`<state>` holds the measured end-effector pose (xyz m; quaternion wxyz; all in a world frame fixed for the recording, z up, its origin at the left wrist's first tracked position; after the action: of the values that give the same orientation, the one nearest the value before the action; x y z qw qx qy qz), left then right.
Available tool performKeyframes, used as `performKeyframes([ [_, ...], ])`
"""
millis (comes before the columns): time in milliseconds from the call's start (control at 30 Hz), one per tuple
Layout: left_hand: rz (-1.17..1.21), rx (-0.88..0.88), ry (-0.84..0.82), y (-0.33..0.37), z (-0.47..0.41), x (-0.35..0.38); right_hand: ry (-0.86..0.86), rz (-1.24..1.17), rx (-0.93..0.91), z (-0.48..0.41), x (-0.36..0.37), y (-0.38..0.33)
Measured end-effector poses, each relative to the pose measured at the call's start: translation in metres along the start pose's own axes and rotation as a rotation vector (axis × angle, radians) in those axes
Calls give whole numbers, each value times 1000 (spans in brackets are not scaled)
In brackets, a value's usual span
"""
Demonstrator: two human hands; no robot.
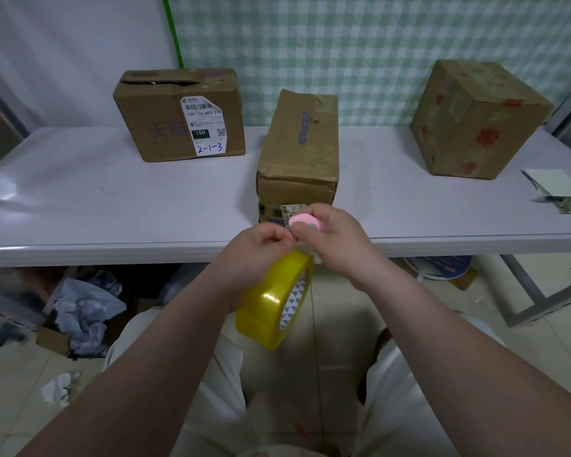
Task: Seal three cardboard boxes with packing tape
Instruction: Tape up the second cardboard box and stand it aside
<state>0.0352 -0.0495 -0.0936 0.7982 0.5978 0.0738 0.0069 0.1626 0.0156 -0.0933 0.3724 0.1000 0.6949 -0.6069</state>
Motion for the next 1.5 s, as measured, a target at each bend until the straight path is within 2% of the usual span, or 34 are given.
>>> performKeyframes([
  [300, -32, -42, -66, 20, 8, -4, -62, -361, 46, 0, -9, -7],
  [533, 71, 201, 24, 88, 25, -32, 94, -480, -100, -8, -48, -56],
  [700, -114, 444, 214, 143, 8, -49, 210, -425, -179, -32, -78, -88],
  [833, -216, 587, 358, 164, -13, -54, 284, -328, -87, -56, -88, -78],
  [967, -476, 666, 452, 168, -36, -43, 286, -107, -10, -71, -78, -45],
  [1133, -872, 844, 359, 157, -69, -14, 271, -4, 46, -76, -59, -11],
  [1300, -1102, 937, 257, 143, -92, 12, 158, -351, 58, -72, -46, 8],
  [1433, -1262, 1014, 178, 131, -101, 22, 120, -390, 49, -74, -43, 14],
  [1500, -1264, 1042, 167, 127, -102, 21, 121, -348, 45, -72, -42, 16],
])
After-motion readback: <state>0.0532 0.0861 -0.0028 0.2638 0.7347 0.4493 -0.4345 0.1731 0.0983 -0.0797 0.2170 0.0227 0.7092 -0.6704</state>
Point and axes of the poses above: each hand's wrist, its own z-axis away from the middle knuckle, its own x-axis out of the palm, y = z × x, the point moved 3 cm from there along -z, towards the middle knuckle, and after that the axes turned 10 degrees about z, right-handed, at the moved point
